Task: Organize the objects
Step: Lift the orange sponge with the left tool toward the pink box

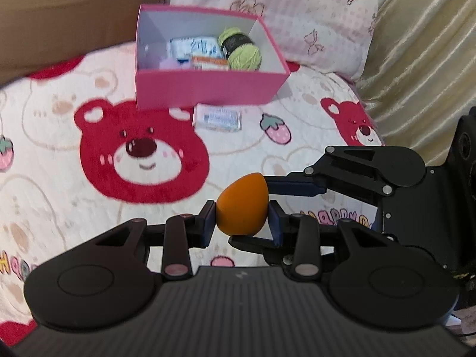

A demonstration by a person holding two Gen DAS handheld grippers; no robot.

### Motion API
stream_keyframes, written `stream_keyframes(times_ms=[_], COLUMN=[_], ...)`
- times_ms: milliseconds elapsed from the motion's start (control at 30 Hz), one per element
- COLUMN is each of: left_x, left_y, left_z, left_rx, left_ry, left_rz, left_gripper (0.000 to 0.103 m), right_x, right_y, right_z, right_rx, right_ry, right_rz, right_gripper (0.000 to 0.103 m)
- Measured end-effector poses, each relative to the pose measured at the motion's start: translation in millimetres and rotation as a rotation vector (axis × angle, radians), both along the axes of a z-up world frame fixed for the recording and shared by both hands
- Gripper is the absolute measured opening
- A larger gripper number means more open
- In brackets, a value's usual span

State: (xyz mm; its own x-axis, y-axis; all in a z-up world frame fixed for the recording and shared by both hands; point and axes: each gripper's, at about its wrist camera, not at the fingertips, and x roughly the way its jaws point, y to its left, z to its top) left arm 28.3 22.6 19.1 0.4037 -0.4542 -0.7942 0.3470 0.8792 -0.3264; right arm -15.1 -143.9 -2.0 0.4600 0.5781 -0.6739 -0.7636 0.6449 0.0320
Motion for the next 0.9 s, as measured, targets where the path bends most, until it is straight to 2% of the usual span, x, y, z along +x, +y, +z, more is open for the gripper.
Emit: stream_keyframes(times_ms=[267,567,900], left_x=[13.5,40.5,68.6], left_y=[-6.9,-11.8,-19.6], left_z=[20.8,20.6,31.7], left_rx=[-0.001,-0.016,-0.010], left_ry=[-0.035,-0.032,-0.066], left_rz=[0.017,0.020,0.012], left_gripper=[0.036,0.036,0.036], right_x=[9.7,31.5,57.9], right_y=[-5.2,-3.1,-2.8], right_z=[17.8,21.0,26.3], right_rx=[0.022,0.007,0.002], right_ry=[-0.056,-0.067,-0.077], right_rz=[-0.034,-0.068,-0.111], right_gripper=[0.051,0.051,0.051])
